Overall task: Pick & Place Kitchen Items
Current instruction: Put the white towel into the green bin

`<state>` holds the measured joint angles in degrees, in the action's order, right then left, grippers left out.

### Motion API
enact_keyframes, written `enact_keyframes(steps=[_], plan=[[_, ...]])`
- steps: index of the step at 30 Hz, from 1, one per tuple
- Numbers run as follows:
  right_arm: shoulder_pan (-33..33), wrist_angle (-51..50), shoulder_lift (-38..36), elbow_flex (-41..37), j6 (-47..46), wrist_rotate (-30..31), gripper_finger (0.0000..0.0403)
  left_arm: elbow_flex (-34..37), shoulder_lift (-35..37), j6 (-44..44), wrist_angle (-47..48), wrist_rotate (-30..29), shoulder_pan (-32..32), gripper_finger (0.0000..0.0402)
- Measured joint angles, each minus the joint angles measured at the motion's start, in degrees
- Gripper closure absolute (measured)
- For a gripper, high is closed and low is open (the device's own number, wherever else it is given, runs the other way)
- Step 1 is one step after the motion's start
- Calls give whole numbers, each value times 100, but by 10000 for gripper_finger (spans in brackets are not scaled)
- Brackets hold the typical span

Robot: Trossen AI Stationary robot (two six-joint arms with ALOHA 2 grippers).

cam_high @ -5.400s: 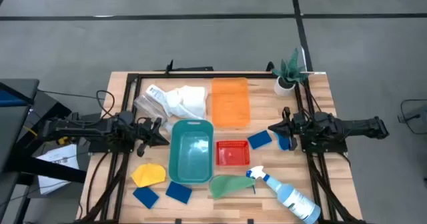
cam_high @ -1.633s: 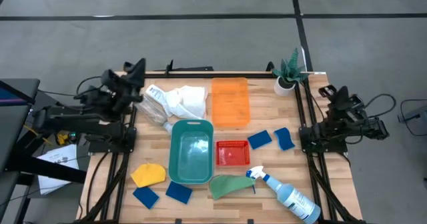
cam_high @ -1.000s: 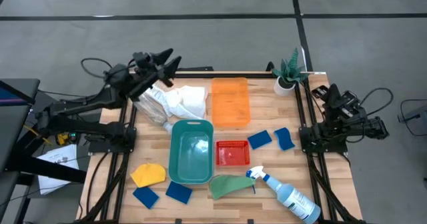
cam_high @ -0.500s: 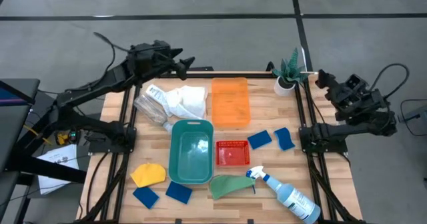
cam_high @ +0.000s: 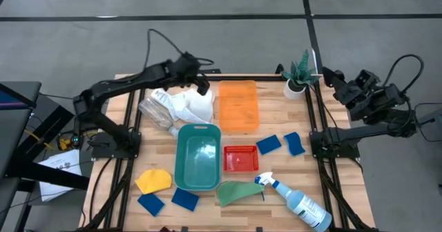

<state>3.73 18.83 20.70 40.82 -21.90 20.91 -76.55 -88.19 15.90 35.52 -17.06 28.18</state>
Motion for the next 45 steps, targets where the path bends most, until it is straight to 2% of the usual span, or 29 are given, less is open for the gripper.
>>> enact_keyframes(steps=[5, 9, 13, 17, 24, 28, 33, 37, 45], plan=[[0, -21, -23, 0, -3, 0, 81, 0, -563, 60, 2, 73, 31, 37], [0, -42, -23, 0, -6, -4, 82, 0, -890, 486, 269, 393, 66, 37], [0, -57, -23, 0, -8, -2, 82, 0, -1096, 715, 546, 439, 55, 37], [0, -91, -23, 0, -9, -3, 82, 68, -1131, 799, 632, 500, 51, 37], [0, -191, -23, 0, -19, -2, 82, 288, -1131, 1198, 1095, 1016, 7, 37], [0, -211, -23, 0, -19, -2, 82, 339, -1131, 1216, 1479, 1016, -137, 37], [0, -289, -23, 0, -19, -2, 82, 339, -1131, 1191, 1493, 999, -265, 37], [0, -377, -23, 0, -58, -3, 82, 339, -1131, 568, 1530, 992, -331, 37], [0, -359, -23, 0, -199, -9, 82, 339, -1131, -2215, 1627, 985, -353, 37]])
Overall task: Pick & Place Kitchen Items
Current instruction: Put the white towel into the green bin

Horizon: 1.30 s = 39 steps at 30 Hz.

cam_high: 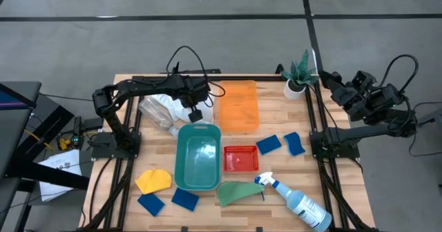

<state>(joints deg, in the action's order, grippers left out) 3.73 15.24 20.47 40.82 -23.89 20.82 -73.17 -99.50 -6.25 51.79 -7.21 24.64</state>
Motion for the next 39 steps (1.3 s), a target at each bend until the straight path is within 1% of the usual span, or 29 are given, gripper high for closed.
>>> enact_keyframes(steps=[3, 7, 10, 14, 18, 25, 31, 35, 39], plan=[[0, 1, 0, 0, -23, -145, 82, 0, 0, -581, 210, -3, 0, 37], [0, 1, 0, 0, -71, -168, 82, 0, 0, -1289, 511, 0, 38, 37], [0, -1, 0, 0, -66, -168, 82, 0, 0, -1551, 283, 7, 125, 37], [0, -3, 0, 0, -62, -170, 82, 160, 2, -1853, -329, 30, 220, 37], [0, -1, 0, 0, -62, -170, 82, 530, 2, -2077, -783, 71, 250, 37], [0, 0, 0, 0, -60, -161, 82, 1261, 2, -2462, -1247, 152, 238, 37], [0, 1, 0, 0, -62, -151, 82, 1795, 2, -2500, -1835, 166, 229, 38], [0, 13, 0, 0, -75, -150, 82, 1997, 46, -2499, -2086, 201, 229, 54], [0, 23, 0, 0, -75, -130, 82, 2053, 37, -2499, -2097, 212, 229, 87]])
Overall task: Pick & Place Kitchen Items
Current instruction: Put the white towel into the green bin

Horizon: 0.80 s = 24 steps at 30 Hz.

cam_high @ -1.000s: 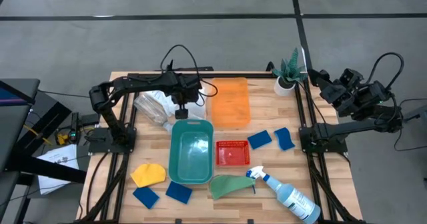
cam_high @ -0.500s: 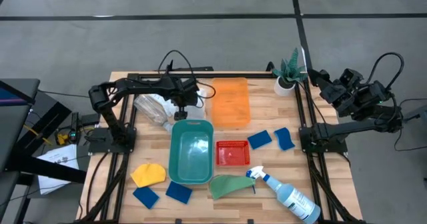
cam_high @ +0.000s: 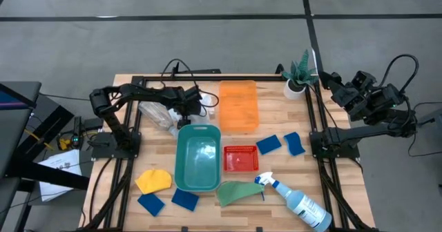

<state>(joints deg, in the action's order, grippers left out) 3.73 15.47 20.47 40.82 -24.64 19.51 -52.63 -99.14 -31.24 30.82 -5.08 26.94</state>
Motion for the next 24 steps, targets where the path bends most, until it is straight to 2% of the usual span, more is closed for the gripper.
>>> enact_keyframes(steps=[8, 12, 18, 20, 24], plan=[[0, 2, 0, 0, -2, 2, 82, 12, -13, 0, -115, -33, -2, 190], [0, 2, 0, 0, -2, 4, 82, 14, -18, 2, -149, -156, -6, 259], [0, 2, 0, 0, -46, 5, 82, 31, 9, 7, -232, -635, -4, 373], [0, 3, 0, 0, -46, 4, 82, 49, 58, 17, -297, -767, 4, 387], [0, 2, 0, 0, -46, 6, 82, 42, 396, 26, -646, -1181, 21, 376]])
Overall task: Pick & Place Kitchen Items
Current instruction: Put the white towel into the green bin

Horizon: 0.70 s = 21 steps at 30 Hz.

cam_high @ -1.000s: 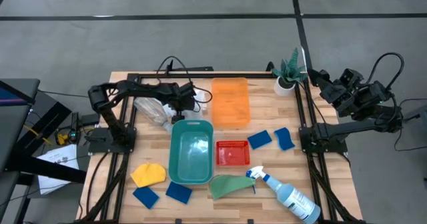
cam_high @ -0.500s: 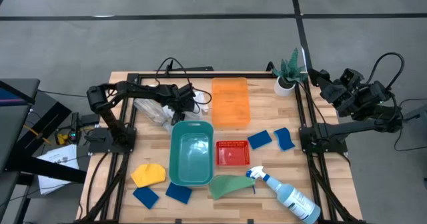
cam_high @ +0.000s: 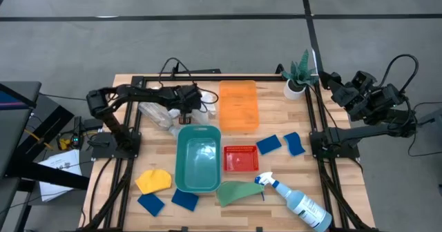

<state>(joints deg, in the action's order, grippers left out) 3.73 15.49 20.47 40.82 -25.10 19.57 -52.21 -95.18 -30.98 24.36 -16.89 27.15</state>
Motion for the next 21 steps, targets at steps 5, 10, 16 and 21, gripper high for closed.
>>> enact_keyframes(steps=[5, 10, 16, 21], plan=[[-6, -2, -1, 0, 3, 0, 82, -1, 544, 106, -104, 43, 137, 392], [-9, -2, 0, 0, 20, 2, 82, -1, 1129, 575, -126, 220, 311, 387], [-15, -2, -1, 0, 20, 4, 82, -6, 1701, 1280, -291, 375, 387, 392], [-13, -2, -2, 0, 20, 4, 82, -6, 2097, 1926, -381, 428, 386, 393]])
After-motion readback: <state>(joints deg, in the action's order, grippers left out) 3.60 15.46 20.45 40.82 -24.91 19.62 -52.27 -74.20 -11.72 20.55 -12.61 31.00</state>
